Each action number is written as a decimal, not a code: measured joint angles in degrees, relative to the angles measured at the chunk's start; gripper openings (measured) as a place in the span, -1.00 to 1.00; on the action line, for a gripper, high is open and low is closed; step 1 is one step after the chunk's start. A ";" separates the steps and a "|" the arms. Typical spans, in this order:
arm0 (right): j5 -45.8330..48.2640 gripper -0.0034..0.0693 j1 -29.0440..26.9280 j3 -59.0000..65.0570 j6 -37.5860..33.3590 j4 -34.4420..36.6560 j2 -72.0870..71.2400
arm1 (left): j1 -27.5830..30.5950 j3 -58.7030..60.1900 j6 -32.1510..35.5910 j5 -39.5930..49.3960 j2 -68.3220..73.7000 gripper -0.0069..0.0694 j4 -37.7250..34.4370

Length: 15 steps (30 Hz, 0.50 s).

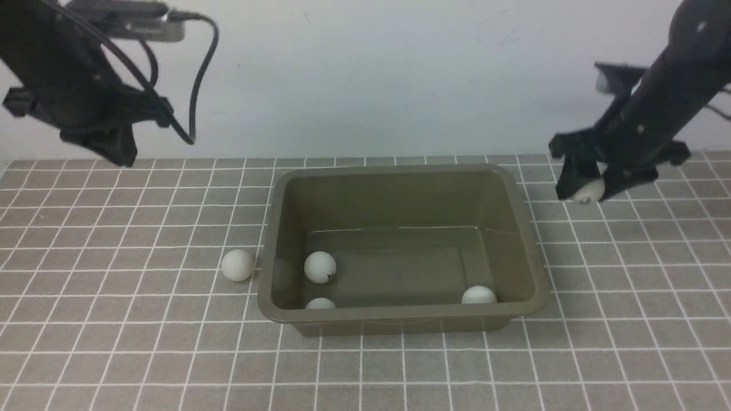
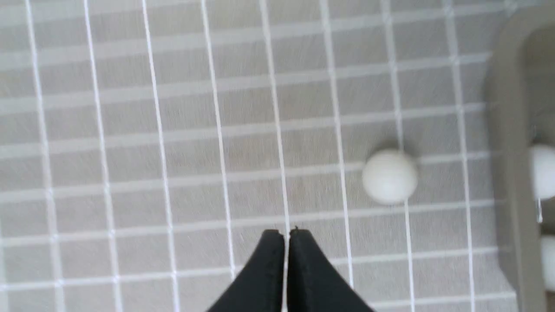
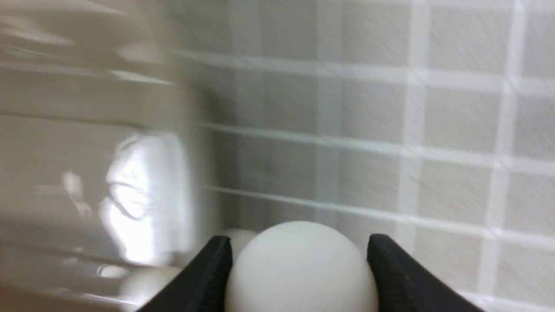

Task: Put the table tennis balls into the box on the grey coffee tablecloth.
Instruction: 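Reach for and grasp a ping pong ball on the table, then release the ping pong ball into the bin and lift the gripper away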

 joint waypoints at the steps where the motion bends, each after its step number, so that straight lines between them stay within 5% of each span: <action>1: -0.72 0.08 0.85 -0.24 -0.85 1.24 -0.80 | 0.49 0.71 1.38 0.00 1.13 -0.83 -1.78; 8: -7.58 0.17 11.64 -0.77 -7.12 6.71 1.48 | -1.65 2.08 12.73 -1.12 9.97 -0.52 -12.88; 13: -2.21 0.85 12.03 -2.24 -7.12 2.41 2.02 | -5.84 2.08 13.98 -6.65 13.85 0.29 -8.87; 15: 1.25 0.89 10.38 -4.32 -7.12 0.93 0.90 | -6.55 2.08 13.63 -8.18 15.00 0.49 -7.20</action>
